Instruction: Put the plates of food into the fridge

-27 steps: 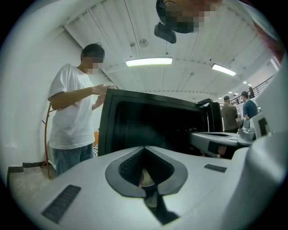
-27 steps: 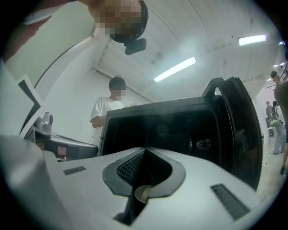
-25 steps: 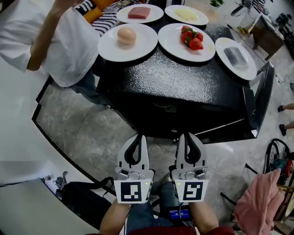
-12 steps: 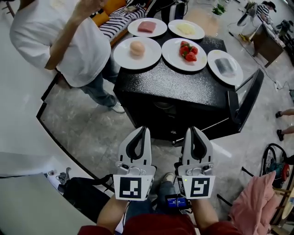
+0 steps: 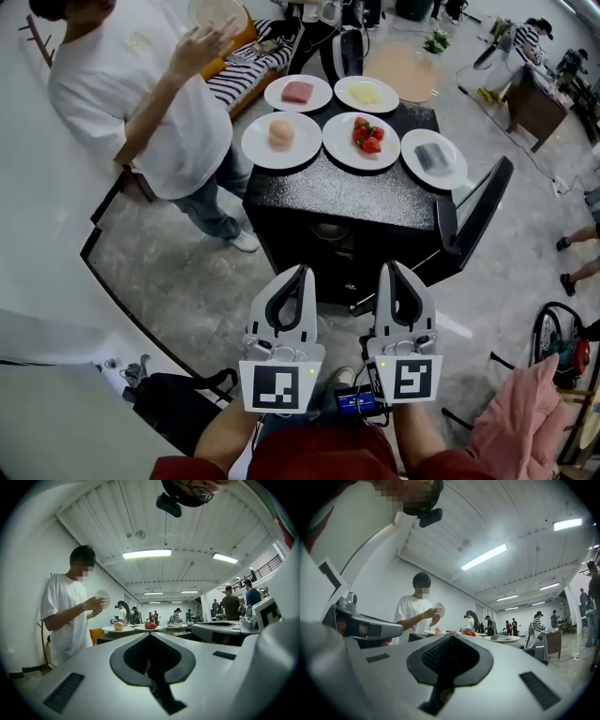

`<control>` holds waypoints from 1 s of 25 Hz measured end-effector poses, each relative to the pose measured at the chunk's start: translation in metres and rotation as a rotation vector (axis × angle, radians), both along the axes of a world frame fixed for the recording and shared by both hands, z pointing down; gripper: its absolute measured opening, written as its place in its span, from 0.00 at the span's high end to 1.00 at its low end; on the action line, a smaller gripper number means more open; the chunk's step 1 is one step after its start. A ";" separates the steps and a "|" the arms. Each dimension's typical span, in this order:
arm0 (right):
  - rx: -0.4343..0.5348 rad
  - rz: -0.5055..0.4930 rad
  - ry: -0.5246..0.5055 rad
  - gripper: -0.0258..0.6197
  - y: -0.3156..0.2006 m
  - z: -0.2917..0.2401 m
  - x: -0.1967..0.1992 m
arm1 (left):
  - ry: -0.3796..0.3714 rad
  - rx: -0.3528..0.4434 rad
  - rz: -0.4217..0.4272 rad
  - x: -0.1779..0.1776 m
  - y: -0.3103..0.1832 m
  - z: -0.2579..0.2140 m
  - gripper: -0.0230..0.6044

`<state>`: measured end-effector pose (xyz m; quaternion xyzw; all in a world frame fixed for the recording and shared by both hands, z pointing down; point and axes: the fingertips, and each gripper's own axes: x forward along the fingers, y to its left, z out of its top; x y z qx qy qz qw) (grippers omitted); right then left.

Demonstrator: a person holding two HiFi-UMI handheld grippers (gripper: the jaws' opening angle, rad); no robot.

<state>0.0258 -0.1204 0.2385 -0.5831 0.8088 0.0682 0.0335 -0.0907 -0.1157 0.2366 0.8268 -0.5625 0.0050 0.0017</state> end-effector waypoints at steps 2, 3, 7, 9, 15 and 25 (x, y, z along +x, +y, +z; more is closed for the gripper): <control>-0.015 -0.008 0.005 0.94 0.003 -0.007 0.001 | 0.006 -0.004 0.005 0.003 0.005 -0.005 0.95; -0.017 -0.010 0.006 0.94 0.005 -0.010 0.002 | 0.010 -0.008 0.010 0.005 0.008 -0.007 0.95; 0.009 -0.018 0.002 0.94 0.014 -0.026 0.000 | 0.027 -0.005 0.018 0.008 0.013 -0.016 0.95; 0.031 -0.022 -0.006 0.94 0.019 -0.033 -0.002 | 0.036 0.005 0.025 0.009 0.016 -0.021 0.95; 0.077 -0.066 -0.016 0.94 0.034 -0.036 -0.005 | 0.063 0.065 0.042 0.005 0.030 -0.030 0.95; 0.062 -0.103 -0.001 0.94 0.049 -0.029 -0.010 | 0.031 0.112 0.095 0.002 0.037 -0.021 0.95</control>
